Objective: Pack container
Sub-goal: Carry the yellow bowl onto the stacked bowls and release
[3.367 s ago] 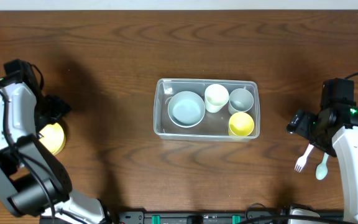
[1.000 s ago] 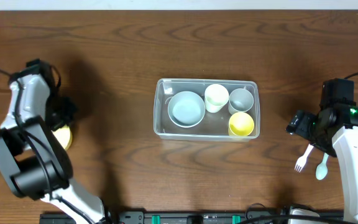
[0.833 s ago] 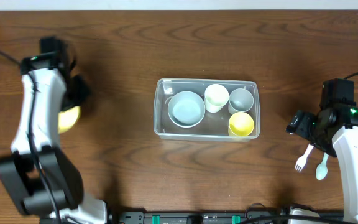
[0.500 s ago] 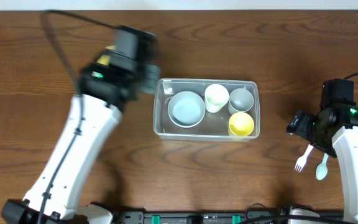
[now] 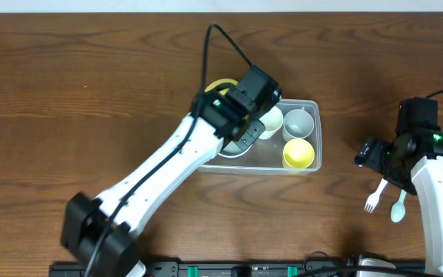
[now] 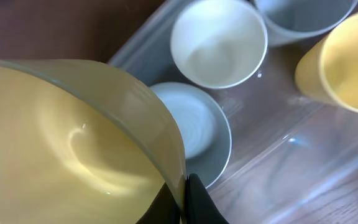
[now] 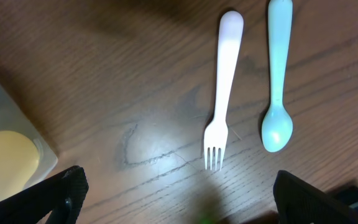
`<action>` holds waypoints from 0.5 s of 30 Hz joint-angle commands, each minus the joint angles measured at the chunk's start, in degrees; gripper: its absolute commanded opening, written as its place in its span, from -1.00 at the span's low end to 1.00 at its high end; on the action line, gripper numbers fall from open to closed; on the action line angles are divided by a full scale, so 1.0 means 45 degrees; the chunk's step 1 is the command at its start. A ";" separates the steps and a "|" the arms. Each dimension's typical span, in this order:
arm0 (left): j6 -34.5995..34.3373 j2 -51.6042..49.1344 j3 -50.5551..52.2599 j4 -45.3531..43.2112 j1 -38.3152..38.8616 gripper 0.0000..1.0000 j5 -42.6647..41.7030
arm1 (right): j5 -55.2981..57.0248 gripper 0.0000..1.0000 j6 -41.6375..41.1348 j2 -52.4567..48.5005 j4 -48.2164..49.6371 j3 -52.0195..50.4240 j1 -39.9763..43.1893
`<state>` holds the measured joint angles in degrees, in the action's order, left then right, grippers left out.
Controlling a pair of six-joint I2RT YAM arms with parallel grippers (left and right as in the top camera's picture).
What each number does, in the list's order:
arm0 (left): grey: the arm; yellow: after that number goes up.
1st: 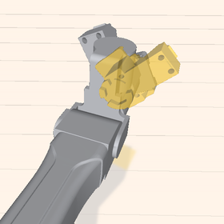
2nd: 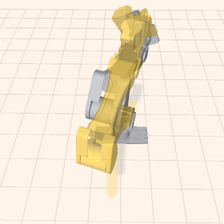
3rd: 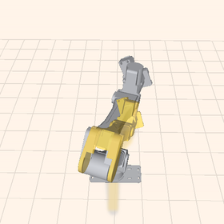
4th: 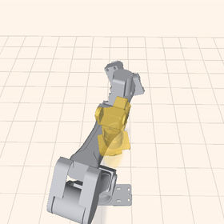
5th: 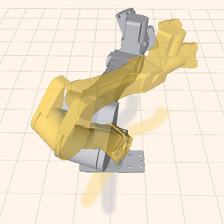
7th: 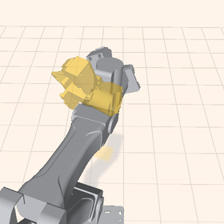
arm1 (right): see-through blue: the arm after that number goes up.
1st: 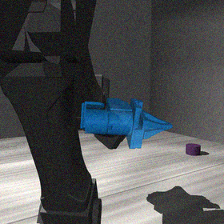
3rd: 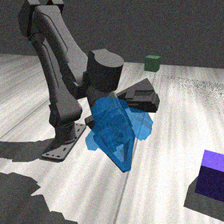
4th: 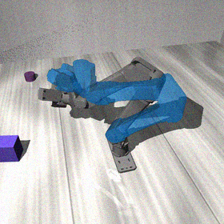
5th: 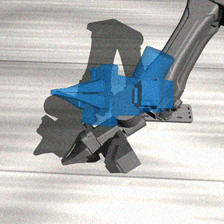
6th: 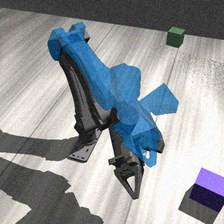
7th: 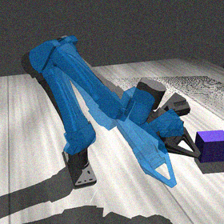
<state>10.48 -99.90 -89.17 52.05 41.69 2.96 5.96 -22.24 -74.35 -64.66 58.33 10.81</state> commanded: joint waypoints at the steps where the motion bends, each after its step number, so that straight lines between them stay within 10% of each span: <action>1: 0.0287 -0.0559 0.0010 0.0015 -0.0034 -0.88 -0.0481 | -0.0049 0.94 0.0151 0.0019 -0.0005 -0.0024 0.0097; 15: 0.0277 -0.1127 0.0015 0.0374 -0.0034 -0.88 -0.0529 | -0.0049 0.94 0.0151 0.0019 -0.0005 -0.0024 0.0097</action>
<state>10.81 -104.92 -89.17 53.36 41.69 1.21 5.96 -22.24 -74.35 -64.66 58.33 10.81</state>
